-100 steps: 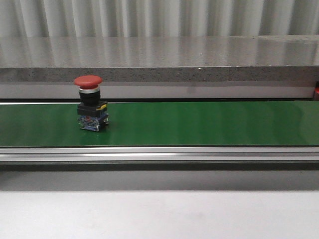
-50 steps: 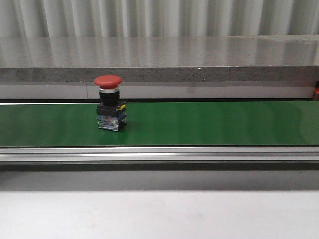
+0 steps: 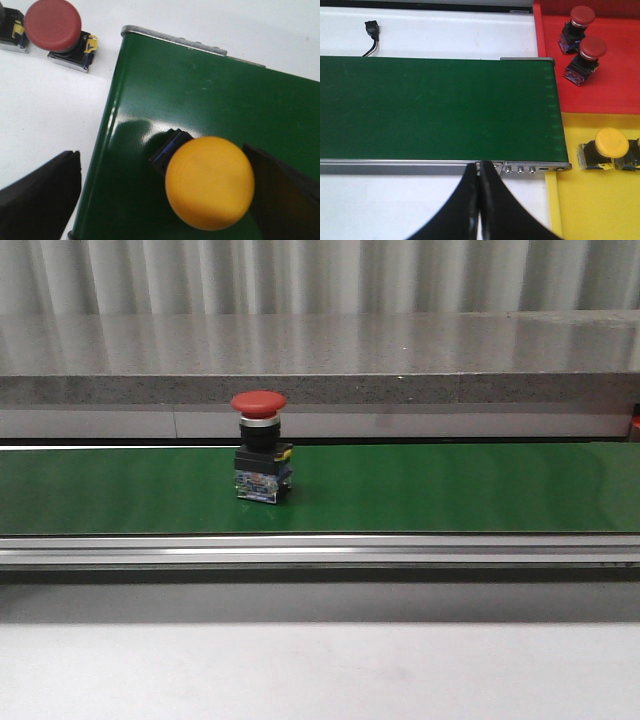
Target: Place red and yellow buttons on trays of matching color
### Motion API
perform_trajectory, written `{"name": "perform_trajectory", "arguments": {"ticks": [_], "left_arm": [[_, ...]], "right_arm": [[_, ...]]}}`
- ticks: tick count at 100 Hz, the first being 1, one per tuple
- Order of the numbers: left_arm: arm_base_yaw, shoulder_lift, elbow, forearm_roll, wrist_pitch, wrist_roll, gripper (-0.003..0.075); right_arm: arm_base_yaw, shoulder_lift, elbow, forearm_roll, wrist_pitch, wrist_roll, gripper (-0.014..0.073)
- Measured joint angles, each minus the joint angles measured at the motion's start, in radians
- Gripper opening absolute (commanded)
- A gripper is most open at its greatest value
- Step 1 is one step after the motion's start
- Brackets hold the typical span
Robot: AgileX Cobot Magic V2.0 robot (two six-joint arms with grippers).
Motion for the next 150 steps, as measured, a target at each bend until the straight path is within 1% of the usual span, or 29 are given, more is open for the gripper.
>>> {"name": "perform_trajectory", "arguments": {"ticks": [11,33,56,73,91,100,105,112,127,138,141,150], "left_arm": [[-0.017,-0.024,-0.006,-0.003,0.004,0.005,0.0642],[-0.099,-0.128,-0.007,-0.005,0.006,0.027,0.0642],[-0.106,-0.279,0.002,-0.005,0.02,0.029,0.0642],[-0.106,-0.461,0.079,-0.005,0.027,0.033,0.0641],[-0.106,-0.674,0.211,-0.016,0.033,0.033,0.0627],[-0.106,-0.783,0.278,-0.018,0.035,0.033,0.0566],[-0.106,-0.842,0.311,-0.019,0.036,0.033,0.0516],[-0.106,-0.916,0.356,-0.019,0.038,0.033,0.0425],[-0.106,-1.033,0.425,-0.024,0.043,0.033,0.0181],[-0.106,-1.069,0.451,-0.026,0.048,0.033,0.0008],[-0.106,-1.073,0.453,-0.029,0.048,0.033,-0.002],[-0.106,-1.079,0.454,-0.036,0.049,0.033,-0.002]], "right_arm": [[0.0,0.0,0.0,0.0,0.0,0.0,-0.0067],[0.0,0.0,0.0,0.0,0.0,0.0,-0.0067],[0.0,0.0,0.0,0.0,0.0,0.0,-0.0067],[0.0,0.0,0.0,0.0,0.0,0.0,-0.0067],[0.0,0.0,0.0,0.0,0.0,0.0,-0.0067],[0.0,0.0,0.0,0.0,0.0,0.0,-0.0067],[0.0,0.0,0.0,0.0,0.0,0.0,-0.0067],[0.0,0.0,0.0,0.0,0.0,0.0,-0.0067],[0.0,0.0,0.0,0.0,0.0,0.0,-0.0067],[0.0,0.0,0.0,0.0,0.0,0.0,-0.0067],[0.0,0.0,0.0,0.0,0.0,0.0,-0.0067],[0.0,0.0,0.0,0.0,-0.002,0.0,-0.0067]]}}
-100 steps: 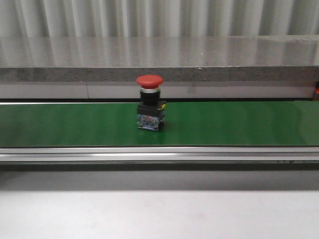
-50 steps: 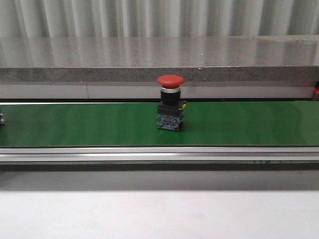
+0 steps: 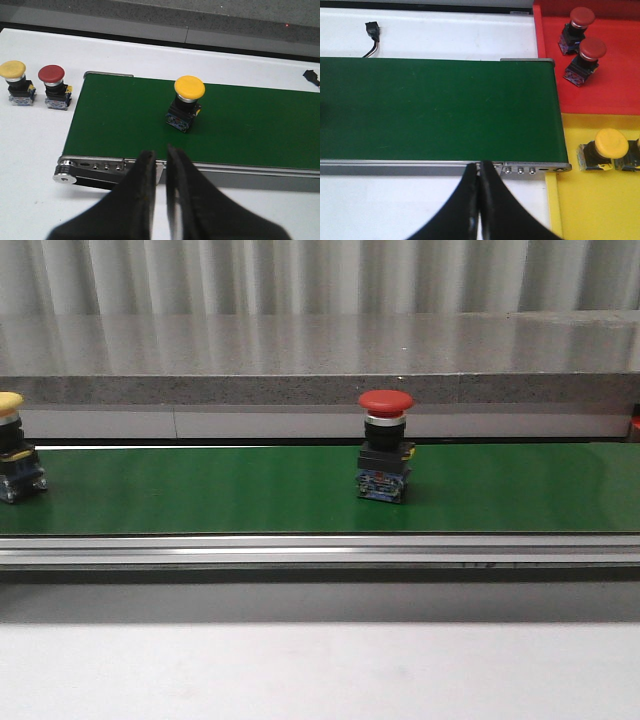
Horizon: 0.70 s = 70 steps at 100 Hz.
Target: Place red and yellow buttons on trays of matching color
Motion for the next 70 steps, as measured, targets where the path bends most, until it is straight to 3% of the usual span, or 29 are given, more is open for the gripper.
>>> {"name": "perform_trajectory", "arguments": {"ticks": [25,31,41,54,60,62,70], "left_arm": [[0.0,0.001,0.002,-0.003,0.0,0.0,-0.002],[0.0,0.001,0.002,-0.004,0.0,0.0,-0.002],[0.0,0.001,0.002,-0.004,0.0,0.0,-0.002],[0.0,0.001,0.002,-0.004,0.0,0.0,-0.002],[0.0,0.001,0.002,-0.004,0.0,0.0,-0.002],[0.0,0.001,0.002,-0.004,0.0,0.0,-0.002],[0.0,0.001,0.002,-0.004,0.0,0.0,-0.002]], "right_arm": [[0.0,0.0,0.0,0.0,-0.018,0.0,-0.0061],[0.0,0.0,0.0,0.0,-0.019,0.0,-0.0026],[0.0,0.0,0.0,0.0,-0.016,0.0,0.013],[0.0,0.0,0.0,0.0,0.005,0.0,0.0513],[0.0,0.0,0.0,0.0,0.013,0.0,0.065],[0.0,0.0,0.0,0.0,0.017,0.0,0.0675],[0.0,0.0,0.0,0.0,0.024,0.0,0.0636]]}}
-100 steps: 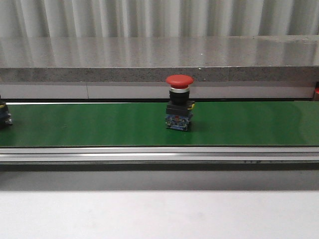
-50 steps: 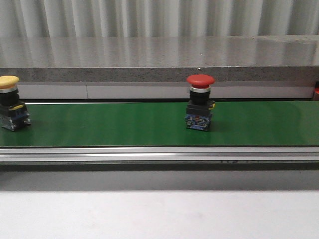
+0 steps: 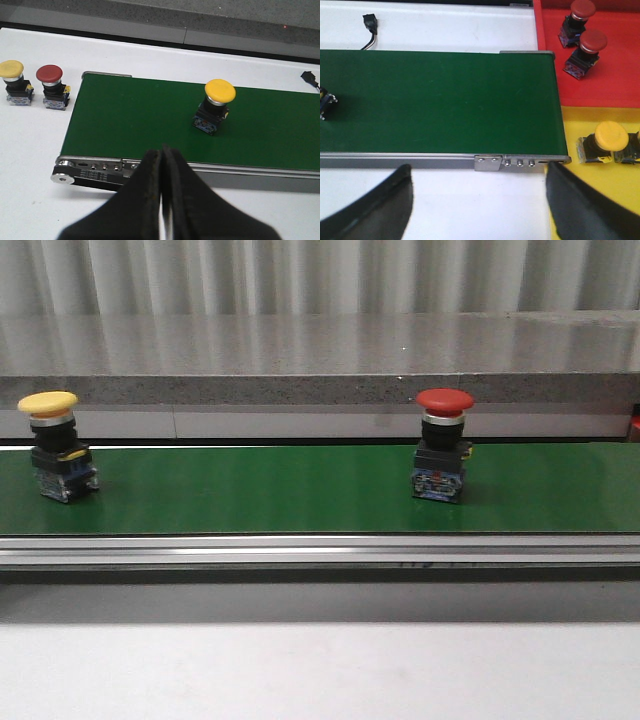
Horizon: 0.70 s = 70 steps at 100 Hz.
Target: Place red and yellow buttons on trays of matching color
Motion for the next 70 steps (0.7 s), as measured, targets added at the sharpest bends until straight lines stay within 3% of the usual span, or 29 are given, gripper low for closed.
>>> {"name": "perform_trajectory", "arguments": {"ticks": [27,70], "left_arm": [[0.0,0.0,0.0,0.0,0.0,0.0,-0.002],[0.0,0.0,0.0,0.0,0.0,0.0,-0.002]], "right_arm": [[0.0,0.02,0.0,0.063,-0.017,-0.027,0.0625],[0.0,0.313,-0.033,0.339,-0.028,-0.359,0.0625]]}}
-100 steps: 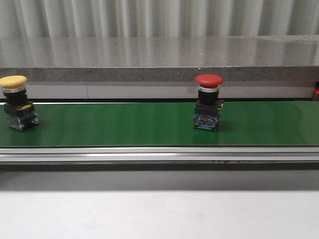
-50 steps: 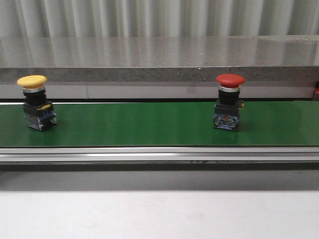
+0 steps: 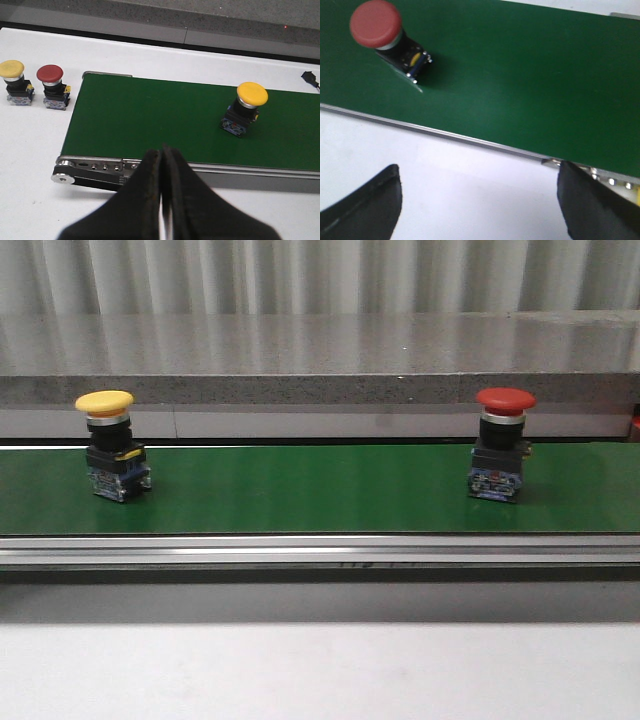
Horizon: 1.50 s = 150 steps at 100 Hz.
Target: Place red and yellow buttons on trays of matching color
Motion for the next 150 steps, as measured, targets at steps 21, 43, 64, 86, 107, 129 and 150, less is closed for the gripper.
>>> {"name": "perform_trajectory", "arguments": {"ticks": [21,43,64,86,107,129,150], "left_arm": [[0.0,0.0,0.0,0.0,0.0,0.0,-0.002],[0.0,0.0,0.0,0.0,0.0,0.0,-0.002],[0.0,0.0,0.0,-0.002,0.0,0.0,-0.002],[0.0,0.0,0.0,-0.002,0.0,0.0,-0.002],[0.0,0.0,0.0,-0.002,0.0,0.0,-0.002],[0.0,0.0,0.0,-0.002,0.0,0.0,-0.002],[0.0,0.0,0.0,-0.002,0.0,0.0,-0.002]], "right_arm": [[0.029,0.147,-0.077,0.049,-0.002,-0.074,0.0625],[0.106,0.296,-0.147,0.057,-0.059,-0.112,0.0625],[0.117,0.43,-0.22,0.057,-0.118,-0.116,0.0597],[0.117,0.523,-0.282,0.057,-0.126,-0.116,0.0274],[0.11,0.529,-0.321,0.057,-0.052,-0.118,0.0163],[0.007,0.529,-0.484,0.057,0.118,-0.092,0.0163],[-0.191,0.529,-0.678,0.055,0.216,-0.054,0.0163]]}}
